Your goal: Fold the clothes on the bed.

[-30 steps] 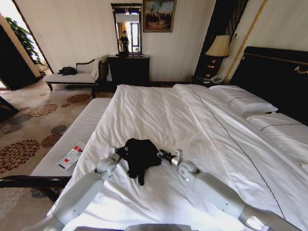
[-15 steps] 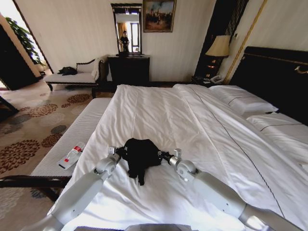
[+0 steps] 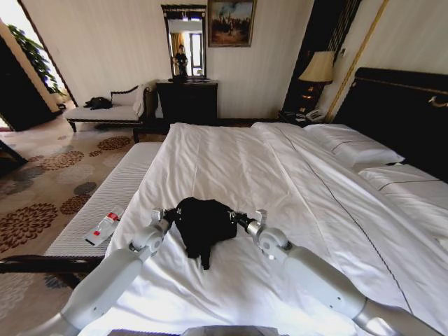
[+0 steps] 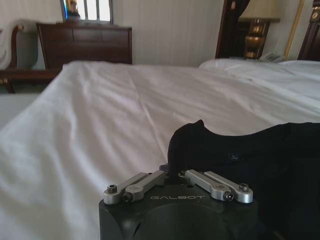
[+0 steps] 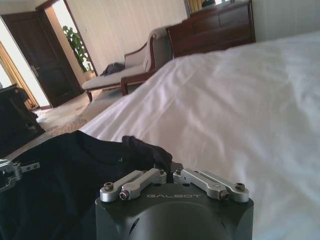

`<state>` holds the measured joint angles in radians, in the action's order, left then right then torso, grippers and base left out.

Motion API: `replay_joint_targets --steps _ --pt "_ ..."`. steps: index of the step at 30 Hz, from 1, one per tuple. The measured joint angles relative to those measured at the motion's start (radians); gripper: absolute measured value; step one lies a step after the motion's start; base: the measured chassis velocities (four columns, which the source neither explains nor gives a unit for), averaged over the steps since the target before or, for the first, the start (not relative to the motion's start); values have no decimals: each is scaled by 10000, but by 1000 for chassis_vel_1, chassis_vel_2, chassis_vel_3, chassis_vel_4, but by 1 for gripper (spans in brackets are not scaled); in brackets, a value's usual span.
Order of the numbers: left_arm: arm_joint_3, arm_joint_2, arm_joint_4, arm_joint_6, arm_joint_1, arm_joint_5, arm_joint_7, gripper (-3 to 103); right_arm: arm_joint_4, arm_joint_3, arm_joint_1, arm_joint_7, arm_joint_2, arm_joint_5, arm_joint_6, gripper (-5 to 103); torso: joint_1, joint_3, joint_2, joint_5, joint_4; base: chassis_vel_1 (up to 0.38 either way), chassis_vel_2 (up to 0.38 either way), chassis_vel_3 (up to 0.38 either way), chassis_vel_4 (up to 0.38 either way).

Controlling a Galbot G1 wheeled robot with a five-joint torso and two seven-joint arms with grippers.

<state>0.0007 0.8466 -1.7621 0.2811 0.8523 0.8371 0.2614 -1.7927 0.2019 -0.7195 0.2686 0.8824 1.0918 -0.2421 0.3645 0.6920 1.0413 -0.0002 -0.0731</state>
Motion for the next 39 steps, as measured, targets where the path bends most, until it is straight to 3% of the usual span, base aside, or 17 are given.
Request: replay_joint_targets --steps 8,21,29,39 --pt "-2 -679 -911 110 -962 477 265 0 -843 -307 844 864 -276 1029 -388 1 0 0 1 4 0 0 0 0 0" --pt "-464 -1725 -1717 527 -2423 1788 440 0 -2263 -650 2412 1611 -1983 2411 -807 1 0 0 0 2 -1 0 0 0 0" --pt "-137 -2106 -1645 794 -4839 2984 690 0 -2124 -256 5007 1830 -2602 3528 -993 1 2 0 0 2 -1 0 0 0 0" --pt "401 -2387 -1398 964 -6696 3875 707 0 -1565 200 6679 1858 -2945 4392 -1040 1 0 0 0 1 0 0 0 0 0"
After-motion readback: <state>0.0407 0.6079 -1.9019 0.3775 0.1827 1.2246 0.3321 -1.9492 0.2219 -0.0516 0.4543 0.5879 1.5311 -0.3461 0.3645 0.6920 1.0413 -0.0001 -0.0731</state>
